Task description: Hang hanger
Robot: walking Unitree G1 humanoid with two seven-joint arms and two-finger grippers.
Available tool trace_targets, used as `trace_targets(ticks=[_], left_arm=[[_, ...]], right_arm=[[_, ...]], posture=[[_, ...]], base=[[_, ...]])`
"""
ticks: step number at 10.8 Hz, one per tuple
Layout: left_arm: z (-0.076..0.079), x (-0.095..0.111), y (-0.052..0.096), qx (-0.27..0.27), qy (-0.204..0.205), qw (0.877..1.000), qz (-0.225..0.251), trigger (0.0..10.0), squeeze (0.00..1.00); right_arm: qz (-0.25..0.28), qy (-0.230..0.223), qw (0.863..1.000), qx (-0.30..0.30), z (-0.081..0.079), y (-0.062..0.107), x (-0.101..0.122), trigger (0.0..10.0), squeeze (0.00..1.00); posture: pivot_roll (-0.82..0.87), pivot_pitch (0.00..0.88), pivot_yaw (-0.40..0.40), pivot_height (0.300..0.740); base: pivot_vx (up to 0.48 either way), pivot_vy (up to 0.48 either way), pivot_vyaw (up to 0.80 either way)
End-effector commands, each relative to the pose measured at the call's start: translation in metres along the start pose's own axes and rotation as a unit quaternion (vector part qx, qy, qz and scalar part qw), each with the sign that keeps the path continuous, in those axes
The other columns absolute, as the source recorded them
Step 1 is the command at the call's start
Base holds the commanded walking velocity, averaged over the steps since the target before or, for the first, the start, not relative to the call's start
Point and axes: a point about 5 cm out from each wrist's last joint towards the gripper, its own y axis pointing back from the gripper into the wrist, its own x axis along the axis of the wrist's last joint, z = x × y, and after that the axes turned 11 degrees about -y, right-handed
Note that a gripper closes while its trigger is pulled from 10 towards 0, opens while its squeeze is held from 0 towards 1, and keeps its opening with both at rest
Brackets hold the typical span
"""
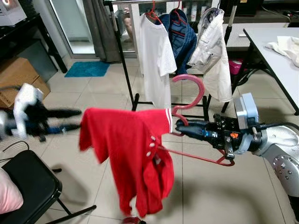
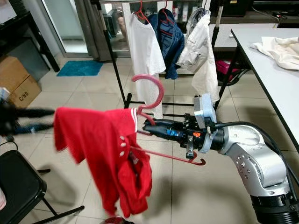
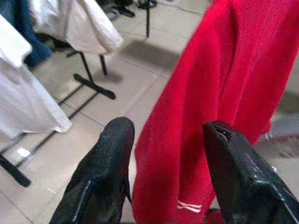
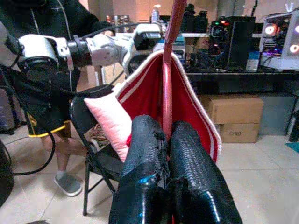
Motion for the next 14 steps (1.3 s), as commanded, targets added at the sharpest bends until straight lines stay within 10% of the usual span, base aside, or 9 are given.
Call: trace_targets(ticks=[1,3,4,5,14], left_arm=[[0.001,-0.001,-0.003,-0.006,-0.011,1.0,-0.017,10.0,0.0],[0.003,-0.008,-0.013,-0.004,-0.017,0.999,-0.028,10.0,0.0],[0.005,-0.008,-0.018,-0.008,-0.011,1.0,-0.018,2.1,0.0],[0.005,-0.008,-0.019,0.001,-0.01,1.0,-0.011,0.0,0.0],[0.038,-0.027,-0.019,0.04,0.047,0.998,0.012,0.0,0.0]], right_arm=[[0.012,0.017,0.999,0.037,-0.008,-0.008,0.009,10.0,0.0],[0.015,0.015,0.999,0.048,-0.012,-0.009,0.009,10.0,0.0],[0.014,0.014,0.999,0.049,-0.013,-0.009,0.008,10.0,0.0],[0.012,0.014,0.999,0.051,-0.012,-0.009,0.007,10.0,0.0],[-0.017,0.0,0.995,0.094,-0.004,-0.014,0.014,10.0,0.0]], posture=[[-0.05,0.0,0.153,0.74],[-0.06,0.0,0.152,0.74],[-0.06,0.0,0.15,0.74],[-0.07,0.0,0.14,0.74],[-0.06,0.0,0.017,0.74]], base=[[0.0,0.0,0.0],[0.0,0.0,0.0],[0.0,0.0,0.0],[0.0,0.0,0.0],[0.0,0.0,0.0]])
